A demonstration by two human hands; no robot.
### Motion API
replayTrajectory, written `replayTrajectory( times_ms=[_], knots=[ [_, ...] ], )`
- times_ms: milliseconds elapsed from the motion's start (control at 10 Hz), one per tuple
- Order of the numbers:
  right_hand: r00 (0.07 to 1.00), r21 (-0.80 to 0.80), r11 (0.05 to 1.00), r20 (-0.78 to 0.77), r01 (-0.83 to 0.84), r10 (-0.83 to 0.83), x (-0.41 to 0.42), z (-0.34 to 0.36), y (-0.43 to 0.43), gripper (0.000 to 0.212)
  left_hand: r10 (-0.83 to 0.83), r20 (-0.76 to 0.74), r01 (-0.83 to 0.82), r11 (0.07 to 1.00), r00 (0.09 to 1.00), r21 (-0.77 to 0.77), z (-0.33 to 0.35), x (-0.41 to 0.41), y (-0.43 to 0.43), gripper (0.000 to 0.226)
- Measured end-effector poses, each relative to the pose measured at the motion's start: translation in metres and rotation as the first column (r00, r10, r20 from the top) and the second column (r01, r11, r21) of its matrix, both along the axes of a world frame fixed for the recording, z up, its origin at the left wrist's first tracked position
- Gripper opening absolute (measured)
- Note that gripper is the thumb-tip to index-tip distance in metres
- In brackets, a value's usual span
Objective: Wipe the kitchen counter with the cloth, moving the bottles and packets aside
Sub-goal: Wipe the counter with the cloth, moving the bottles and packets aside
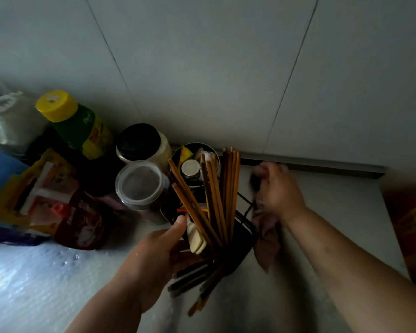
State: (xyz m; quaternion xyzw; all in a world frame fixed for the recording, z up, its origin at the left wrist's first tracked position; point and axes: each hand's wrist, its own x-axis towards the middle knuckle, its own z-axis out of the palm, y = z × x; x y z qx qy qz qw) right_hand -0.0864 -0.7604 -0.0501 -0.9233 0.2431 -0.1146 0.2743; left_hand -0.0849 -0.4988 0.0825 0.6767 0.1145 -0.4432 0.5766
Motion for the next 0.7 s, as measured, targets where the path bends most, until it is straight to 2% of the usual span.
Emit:
replayTrajectory(
  times_ms=[100, 200, 300, 400, 500, 700],
  knots=[
    [0.954, -0.107, 0.969, 0.183, -0.221, 0.238, 0.033, 0.021, 0.013, 0.046, -0.006, -0.025, 0.005, 1.000, 1.000, -0.030, -0.003, 0.003, 0.001, 0.041],
    [0.915, -0.036, 0.915, 0.023, -0.403, 0.404, 0.061, 0.027, 0.024, 0.048, -0.034, 0.026, 0.034, 0.999, 0.999, -0.020, -0.004, 0.000, 0.002, 0.041],
    [0.895, -0.138, 0.887, -0.146, -0.441, 0.422, 0.068, 0.014, 0.023, 0.064, -0.028, 0.035, 0.028, 1.000, 0.999, 0.005, -0.007, 0.003, -0.001, 0.042],
    [0.889, -0.323, 0.829, -0.120, -0.456, 0.442, 0.058, 0.003, 0.012, 0.060, -0.014, 0.067, 0.011, 0.999, 0.998, 0.047, -0.011, 0.004, -0.003, 0.041],
    [0.900, -0.341, 0.834, -0.205, -0.433, 0.384, 0.040, 0.000, 0.002, 0.054, -0.032, 0.092, 0.025, 0.997, 0.995, 0.079, -0.013, 0.005, -0.005, 0.035],
    [0.940, -0.405, 0.866, -0.286, -0.294, 0.185, -0.012, -0.009, -0.040, 0.055, -0.037, 0.119, 0.030, 0.998, 0.992, 0.060, -0.028, 0.008, 0.000, 0.036]
  ],
)
